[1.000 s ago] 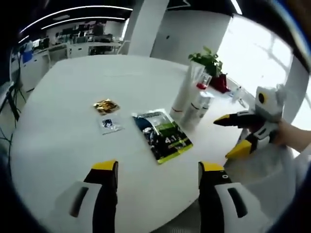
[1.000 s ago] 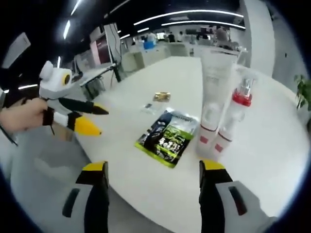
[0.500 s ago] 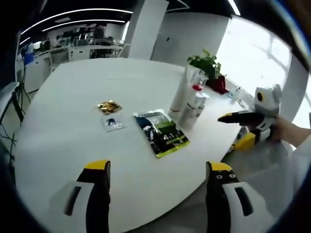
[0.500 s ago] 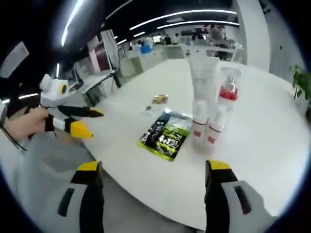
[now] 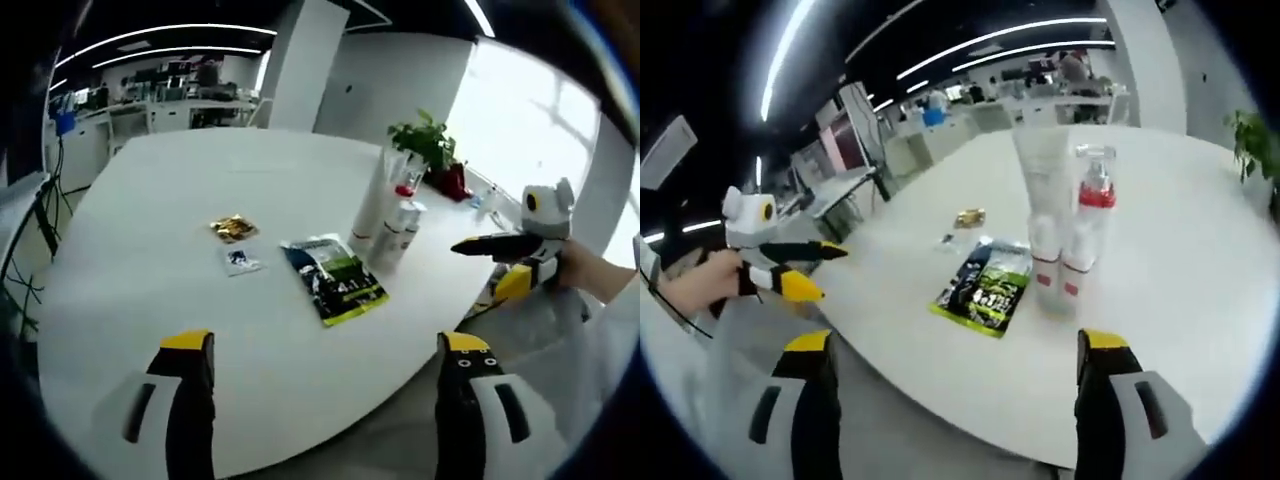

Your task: Arrange the skincare products in the storage area until every visible bottle or jar stands upright without overlapping.

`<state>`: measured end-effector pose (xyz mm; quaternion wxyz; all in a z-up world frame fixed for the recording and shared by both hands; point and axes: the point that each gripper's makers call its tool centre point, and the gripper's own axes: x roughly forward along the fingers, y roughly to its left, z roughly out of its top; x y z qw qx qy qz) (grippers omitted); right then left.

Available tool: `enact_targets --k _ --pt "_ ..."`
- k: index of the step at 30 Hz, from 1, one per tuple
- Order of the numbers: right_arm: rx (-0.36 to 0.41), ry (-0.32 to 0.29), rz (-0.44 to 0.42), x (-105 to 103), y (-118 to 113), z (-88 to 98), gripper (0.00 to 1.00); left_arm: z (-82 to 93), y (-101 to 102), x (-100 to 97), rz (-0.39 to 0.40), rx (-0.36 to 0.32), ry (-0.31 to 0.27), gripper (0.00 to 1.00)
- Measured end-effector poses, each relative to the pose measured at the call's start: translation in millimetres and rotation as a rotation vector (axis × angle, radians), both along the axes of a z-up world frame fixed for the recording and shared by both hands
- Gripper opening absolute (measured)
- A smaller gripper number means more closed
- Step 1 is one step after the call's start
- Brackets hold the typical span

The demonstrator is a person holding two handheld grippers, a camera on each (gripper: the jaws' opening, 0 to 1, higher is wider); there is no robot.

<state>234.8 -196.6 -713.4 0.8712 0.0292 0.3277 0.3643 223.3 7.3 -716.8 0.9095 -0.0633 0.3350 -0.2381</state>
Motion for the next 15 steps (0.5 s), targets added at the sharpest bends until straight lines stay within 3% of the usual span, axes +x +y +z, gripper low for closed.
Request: enact_targets --k 15 --pt "0.007 -0.003 -0.006 0 -6 2.8 0.99 1.9 27 -12.2 0.059 0.015 0.007 0.96"
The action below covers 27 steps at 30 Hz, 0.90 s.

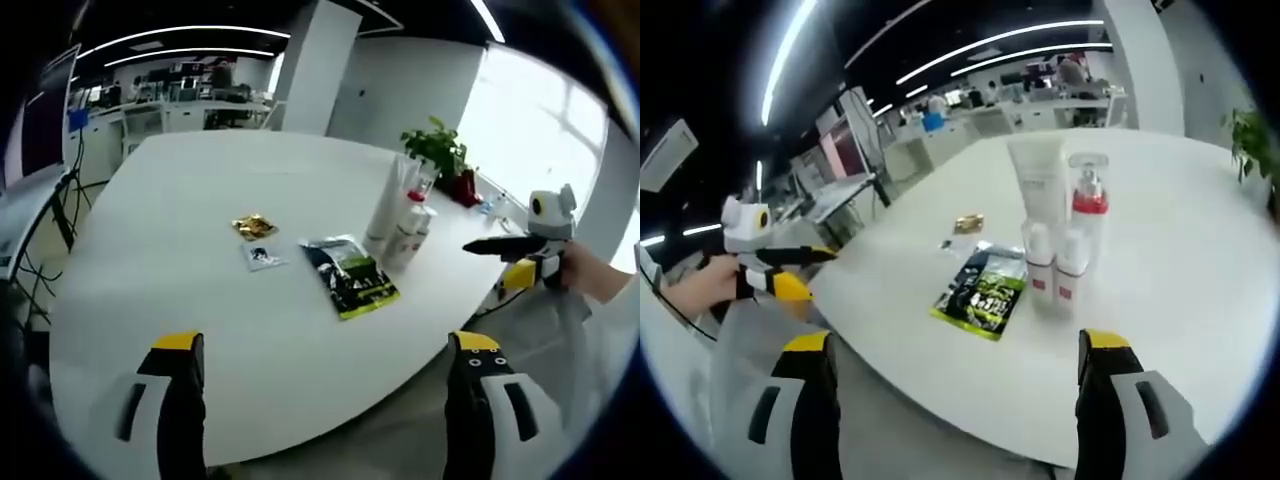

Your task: Arrange the skincare products in the storage area until every visible bottle or jar stands upright without overlapping.

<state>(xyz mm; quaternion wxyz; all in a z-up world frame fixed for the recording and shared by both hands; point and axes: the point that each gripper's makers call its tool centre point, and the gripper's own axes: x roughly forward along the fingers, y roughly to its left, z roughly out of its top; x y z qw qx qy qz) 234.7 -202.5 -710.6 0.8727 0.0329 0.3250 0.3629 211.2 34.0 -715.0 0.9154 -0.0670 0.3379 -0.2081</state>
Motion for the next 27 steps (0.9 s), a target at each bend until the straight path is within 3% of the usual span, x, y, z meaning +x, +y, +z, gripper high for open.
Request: enact_targets --k 27 --pt "0.012 0.001 -0.003 -0.5 -2.2 -2.8 0.99 -1.5 0.0 9.1 0.018 0.02 -0.003 0.98"
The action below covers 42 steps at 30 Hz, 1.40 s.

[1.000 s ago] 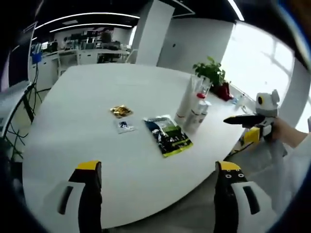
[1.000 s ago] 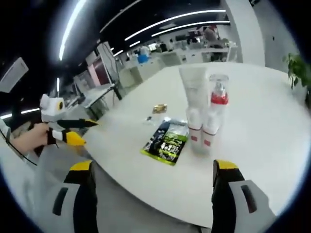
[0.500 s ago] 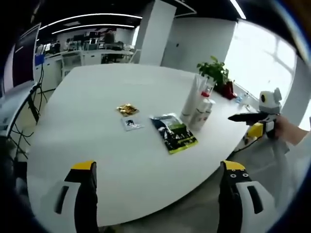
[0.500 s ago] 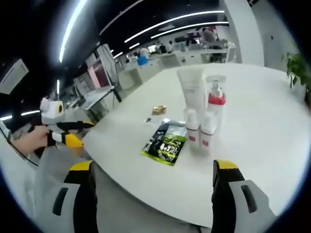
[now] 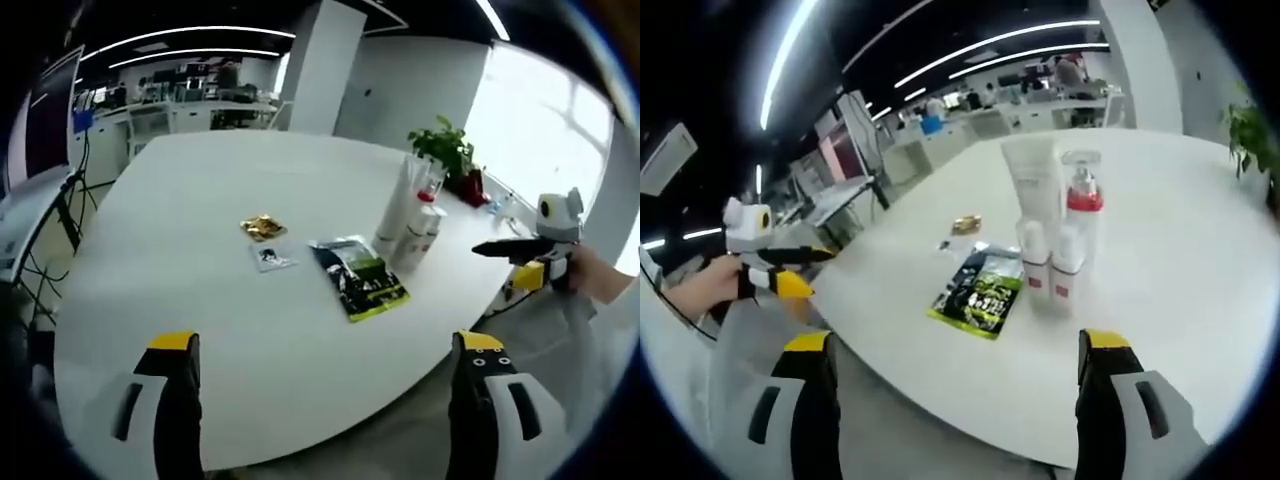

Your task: Arrange the skincare products in the storage area until every visible bottle or jar stands upright without overlapping.

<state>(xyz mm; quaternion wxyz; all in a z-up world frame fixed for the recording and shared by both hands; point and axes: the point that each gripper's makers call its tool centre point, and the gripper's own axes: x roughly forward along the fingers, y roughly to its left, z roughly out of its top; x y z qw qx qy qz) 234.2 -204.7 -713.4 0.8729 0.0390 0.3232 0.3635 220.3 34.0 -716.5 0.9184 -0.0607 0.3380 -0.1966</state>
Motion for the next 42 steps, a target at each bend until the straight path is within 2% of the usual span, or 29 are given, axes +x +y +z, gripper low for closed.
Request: enact_targets --k 11,17,24,26,28,30,39,42 --pt "-0.016 0.01 0.012 -3 1 -2.7 0.99 -8.0 -5 14.5 0.003 0.039 0.034 0.97" --pt "-0.018 0.005 -0.001 0 -2 -3.0 0.99 -16.1 -4 23.2 0.02 0.096 0.064 0.97" --pt "-0.022 0.012 -0.008 0 -4 -4.6 0.99 -28.1 -3 44.5 0.031 0.138 0.098 0.96" --pt "-0.022 0.014 -0.013 1 -5 -4.4 0.99 -33.1 -2 55.8 0.047 0.144 0.107 0.94" --pt "-0.024 0.015 -0.016 1 -6 -4.8 0.99 -34.2 0 56.4 0.063 0.154 0.122 0.92" --pt "-0.025 0.017 -0.021 1 -7 -5.0 0.99 -43.6 0 65.6 0.073 0.156 0.139 0.91" --pt "-0.033 0.029 -0.027 2 -9 -7.6 0.98 -57.6 -13 84.8 0.042 0.168 0.163 0.84" --pt "-0.048 0.026 -0.021 1 -8 -8.2 0.98 -61.5 -14 91.0 0.054 0.169 0.175 0.81"
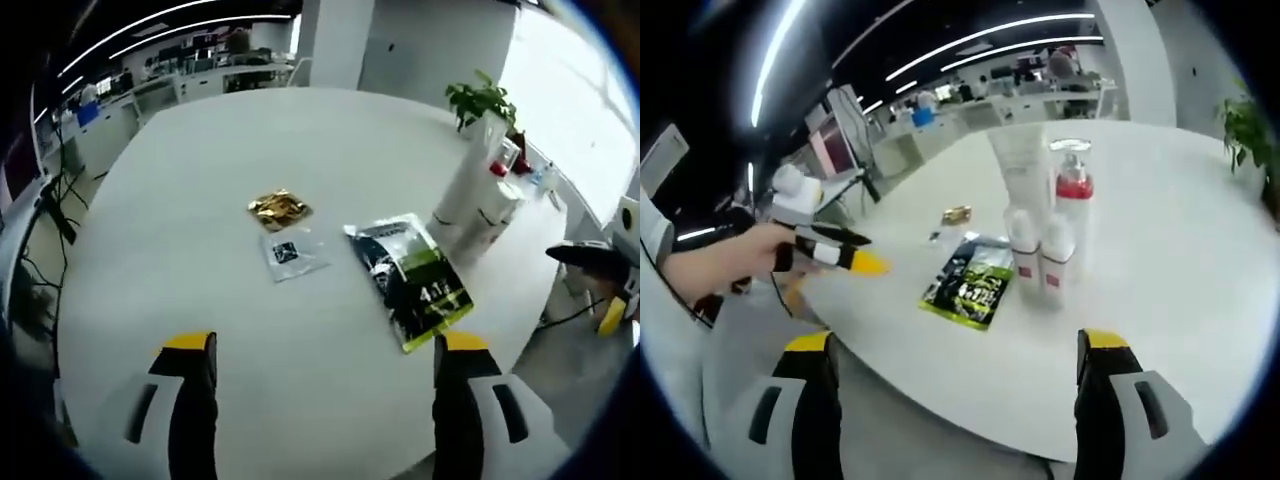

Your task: Arrange the skincare products in the storage area until every visible bottle or jar stands upright without overlapping.

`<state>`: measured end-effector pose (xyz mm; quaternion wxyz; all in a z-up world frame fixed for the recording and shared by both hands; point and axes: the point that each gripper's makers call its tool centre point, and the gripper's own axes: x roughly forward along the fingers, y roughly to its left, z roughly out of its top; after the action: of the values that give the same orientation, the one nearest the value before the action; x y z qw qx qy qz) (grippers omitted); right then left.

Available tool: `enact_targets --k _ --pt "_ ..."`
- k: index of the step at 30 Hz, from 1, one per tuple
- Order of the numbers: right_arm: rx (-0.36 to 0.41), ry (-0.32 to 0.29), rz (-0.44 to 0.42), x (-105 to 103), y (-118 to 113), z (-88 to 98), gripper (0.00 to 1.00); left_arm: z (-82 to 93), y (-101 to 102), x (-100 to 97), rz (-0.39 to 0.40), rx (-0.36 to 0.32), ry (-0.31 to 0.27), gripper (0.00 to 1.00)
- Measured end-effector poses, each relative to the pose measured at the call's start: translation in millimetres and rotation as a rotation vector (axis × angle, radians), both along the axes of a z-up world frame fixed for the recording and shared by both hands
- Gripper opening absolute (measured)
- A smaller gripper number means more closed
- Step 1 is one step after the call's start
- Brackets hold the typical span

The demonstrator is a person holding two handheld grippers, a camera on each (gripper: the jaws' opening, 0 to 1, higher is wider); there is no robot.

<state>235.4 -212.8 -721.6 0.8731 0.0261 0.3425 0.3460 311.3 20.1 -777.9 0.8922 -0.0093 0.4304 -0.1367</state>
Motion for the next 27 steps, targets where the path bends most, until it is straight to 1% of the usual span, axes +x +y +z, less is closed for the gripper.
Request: enact_targets --k 1,3,7,10,12,15,18,20,23,27 --pt "-0.005 -0.004 0.0 0 0 -0.1 0.98 -1.1 -1 -4.3 0.005 0.004 0.006 0.79" --pt "-0.011 -0.007 -0.001 1 -1 0.0 0.98 -4.1 -2 -3.6 0.006 0.009 0.015 0.75" --pt "-0.013 -0.004 -0.009 0 -2 -1.1 0.98 -8.8 -7 1.1 0.005 0.013 0.023 0.71" --pt "-0.009 -0.002 -0.02 1 -4 -1.0 0.98 -14.0 -9 10.6 0.006 0.011 0.031 0.68" --pt "-0.007 0.001 -0.024 1 -4 -1.2 0.98 -15.1 -10 10.9 0.009 0.015 0.032 0.66" --pt "-0.012 0.0 -0.029 1 -4 -1.3 0.98 -20.8 -9 26.8 0.027 0.014 0.034 0.64" --pt "-0.02 -0.002 -0.031 1 -5 -1.7 0.98 -20.1 -10 40.2 0.06 0.003 0.007 0.67" --pt "-0.025 0.0 -0.029 1 -5 -2.8 0.98 -18.8 -9 46.4 0.072 0.019 -0.006 0.65" --pt "-0.03 0.003 -0.028 1 -6 -3.6 0.98 -22.4 -7 57.2 0.071 0.05 -0.016 0.57" --pt "-0.034 0.004 -0.034 1 -9 -4.3 0.98 -29.1 -7 68.0 0.076 0.058 -0.011 0.56"
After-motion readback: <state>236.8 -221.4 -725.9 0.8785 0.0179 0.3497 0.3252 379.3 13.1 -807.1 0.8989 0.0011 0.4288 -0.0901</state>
